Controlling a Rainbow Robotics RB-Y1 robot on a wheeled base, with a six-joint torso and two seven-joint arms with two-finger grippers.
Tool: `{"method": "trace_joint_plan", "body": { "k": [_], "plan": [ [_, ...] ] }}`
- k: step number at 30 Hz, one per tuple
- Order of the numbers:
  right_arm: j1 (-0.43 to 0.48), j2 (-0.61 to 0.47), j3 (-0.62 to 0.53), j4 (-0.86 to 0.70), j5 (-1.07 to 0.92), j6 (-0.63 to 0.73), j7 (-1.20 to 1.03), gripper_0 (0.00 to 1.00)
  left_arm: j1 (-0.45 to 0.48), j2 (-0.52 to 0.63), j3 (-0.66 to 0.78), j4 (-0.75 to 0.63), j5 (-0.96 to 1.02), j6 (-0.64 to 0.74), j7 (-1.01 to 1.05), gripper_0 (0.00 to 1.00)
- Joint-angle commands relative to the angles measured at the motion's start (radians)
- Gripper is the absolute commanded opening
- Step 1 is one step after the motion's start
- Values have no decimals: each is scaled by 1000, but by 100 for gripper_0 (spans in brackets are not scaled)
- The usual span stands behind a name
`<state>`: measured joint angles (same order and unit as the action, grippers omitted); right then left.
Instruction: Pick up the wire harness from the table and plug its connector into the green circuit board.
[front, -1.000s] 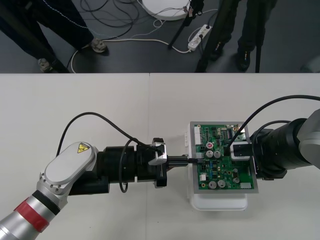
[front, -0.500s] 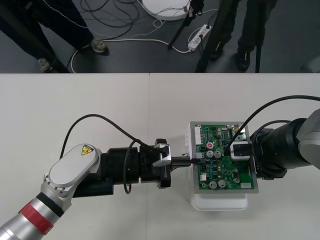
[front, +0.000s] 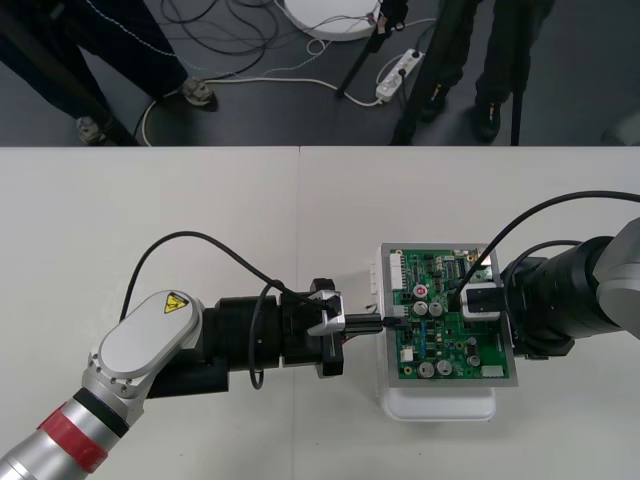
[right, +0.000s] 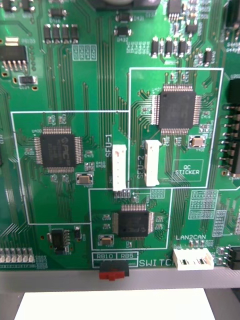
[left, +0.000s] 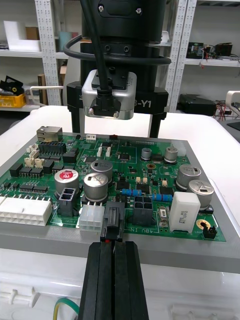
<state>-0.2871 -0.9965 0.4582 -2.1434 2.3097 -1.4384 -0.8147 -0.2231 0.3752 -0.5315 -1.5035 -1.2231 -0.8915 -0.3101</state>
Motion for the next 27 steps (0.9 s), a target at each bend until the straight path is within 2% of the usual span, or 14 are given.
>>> {"method": "trace_joint_plan", "body": {
  "k": [1,10,11,12,13,14,15,27],
  "plan": [
    [-30,35,8,-43,-6,10,-55,100,7,-56,-18,-47,-1,26,-72,0],
    [-30,35,8,-43,-7,10,-52,100,8,-29,-18,-47,25,28,-72,1],
    [-30,32,8,-43,-6,10,-49,100,8,-25,-19,-47,31,28,-70,26],
    [-30,30,8,-43,2,10,-44,100,7,-21,-18,-47,36,29,-72,57],
    [-30,27,8,-43,5,10,-43,100,8,-19,-18,-47,40,29,-72,68],
    [-30,21,8,-43,20,10,-38,100,8,-15,-18,-47,50,29,-72,89],
    [-30,12,8,-43,31,10,-35,100,8,-10,-18,-47,59,31,-75,100],
    [6,-116,4,-41,-6,102,12,100,50,51,34,-50,122,36,-83,100]
  ]
}}
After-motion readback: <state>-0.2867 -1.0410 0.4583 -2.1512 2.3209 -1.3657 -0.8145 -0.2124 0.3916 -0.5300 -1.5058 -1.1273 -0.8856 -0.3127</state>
